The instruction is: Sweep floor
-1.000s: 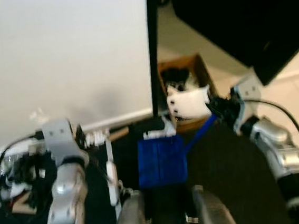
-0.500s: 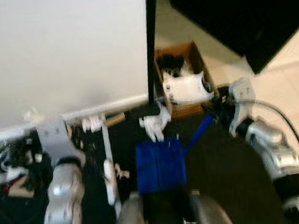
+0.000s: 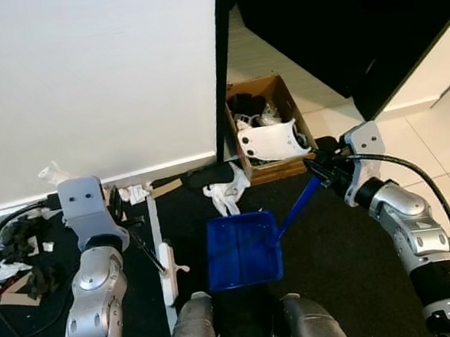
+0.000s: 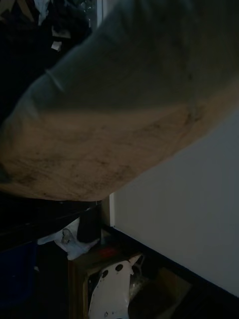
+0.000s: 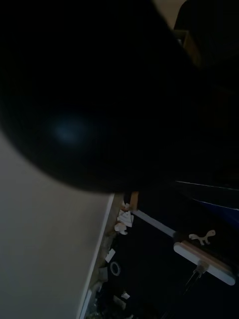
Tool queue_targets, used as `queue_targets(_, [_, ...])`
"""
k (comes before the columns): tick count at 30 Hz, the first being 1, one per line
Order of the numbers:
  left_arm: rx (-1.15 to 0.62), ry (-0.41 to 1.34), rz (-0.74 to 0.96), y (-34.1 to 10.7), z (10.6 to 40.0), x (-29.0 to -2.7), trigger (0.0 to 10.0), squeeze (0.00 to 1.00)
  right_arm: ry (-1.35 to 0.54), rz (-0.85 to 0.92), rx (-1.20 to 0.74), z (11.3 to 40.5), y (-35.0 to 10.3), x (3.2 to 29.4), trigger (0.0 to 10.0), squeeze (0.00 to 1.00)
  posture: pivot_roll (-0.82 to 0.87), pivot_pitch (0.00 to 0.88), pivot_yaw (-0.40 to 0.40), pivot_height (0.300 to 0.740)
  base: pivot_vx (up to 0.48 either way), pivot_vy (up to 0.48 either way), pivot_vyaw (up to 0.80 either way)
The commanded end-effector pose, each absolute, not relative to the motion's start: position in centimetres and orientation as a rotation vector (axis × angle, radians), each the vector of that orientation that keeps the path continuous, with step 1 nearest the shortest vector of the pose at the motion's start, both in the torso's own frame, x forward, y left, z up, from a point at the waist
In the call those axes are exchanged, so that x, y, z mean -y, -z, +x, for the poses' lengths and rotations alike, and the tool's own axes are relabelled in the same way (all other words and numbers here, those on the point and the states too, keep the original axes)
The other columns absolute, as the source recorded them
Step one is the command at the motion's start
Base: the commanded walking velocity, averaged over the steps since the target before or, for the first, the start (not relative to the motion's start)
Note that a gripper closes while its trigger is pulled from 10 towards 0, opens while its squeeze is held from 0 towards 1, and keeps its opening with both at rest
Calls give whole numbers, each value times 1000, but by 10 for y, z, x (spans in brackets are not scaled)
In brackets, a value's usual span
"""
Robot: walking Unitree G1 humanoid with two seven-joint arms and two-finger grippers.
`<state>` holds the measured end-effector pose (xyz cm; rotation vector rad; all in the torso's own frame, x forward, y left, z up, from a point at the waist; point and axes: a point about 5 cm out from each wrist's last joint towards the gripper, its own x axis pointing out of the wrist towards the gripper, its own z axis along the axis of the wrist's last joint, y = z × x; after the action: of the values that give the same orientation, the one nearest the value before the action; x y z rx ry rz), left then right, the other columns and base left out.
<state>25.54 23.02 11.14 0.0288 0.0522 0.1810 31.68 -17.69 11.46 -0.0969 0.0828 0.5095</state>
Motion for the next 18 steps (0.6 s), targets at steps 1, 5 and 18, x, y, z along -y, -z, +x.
queue_targets(1, [-74, -188, 32, -107, 253, -230, 10000, 0, -495, -90, -70, 316, -116, 181, 10000, 0, 46, 195, -38, 740, 0, 0, 0])
queue_targets(5, [-76, -191, 34, -106, 253, -231, 10000, 0, -496, -92, -69, 316, -116, 181, 10000, 0, 46, 197, -35, 740, 0, 0, 0])
queue_targets(18, [-84, -196, 47, -105, 256, -232, 10000, 0, -502, -90, -64, 316, -115, 177, 10000, 0, 43, 203, -31, 740, 0, 0, 0])
